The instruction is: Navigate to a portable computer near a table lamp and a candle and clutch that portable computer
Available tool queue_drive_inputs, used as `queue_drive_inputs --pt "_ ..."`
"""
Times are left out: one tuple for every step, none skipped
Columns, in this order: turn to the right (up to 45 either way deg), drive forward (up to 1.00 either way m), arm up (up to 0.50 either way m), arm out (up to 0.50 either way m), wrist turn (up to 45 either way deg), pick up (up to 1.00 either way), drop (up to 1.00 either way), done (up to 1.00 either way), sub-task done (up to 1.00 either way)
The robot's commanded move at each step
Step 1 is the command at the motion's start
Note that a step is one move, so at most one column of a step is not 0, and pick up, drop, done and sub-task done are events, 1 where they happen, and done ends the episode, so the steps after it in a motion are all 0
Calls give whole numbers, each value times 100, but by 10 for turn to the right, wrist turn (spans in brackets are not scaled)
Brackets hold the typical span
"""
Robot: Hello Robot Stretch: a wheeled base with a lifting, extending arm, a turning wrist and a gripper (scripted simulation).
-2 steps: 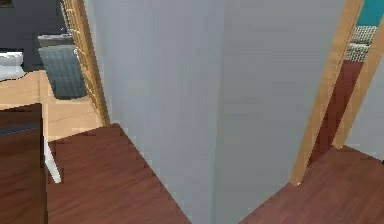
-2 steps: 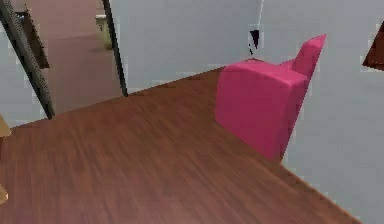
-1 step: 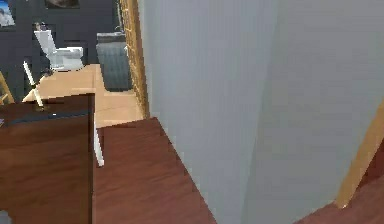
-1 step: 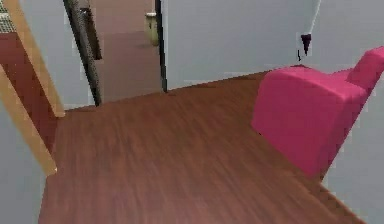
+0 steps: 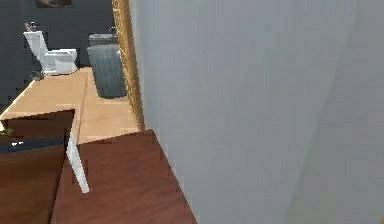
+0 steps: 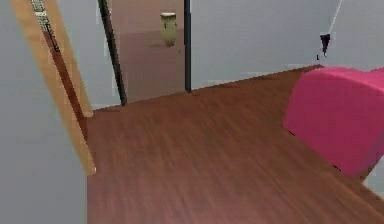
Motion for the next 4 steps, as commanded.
queue_drive_inputs --pt "-210 0 0 0 0 0 0 0 0" --pt "0 80 0 0 0 0 0 0 0" --pt "-30 0 0 0 0 0 0 0 0" --pt "0 30 0 0 0 0 0 0 0"
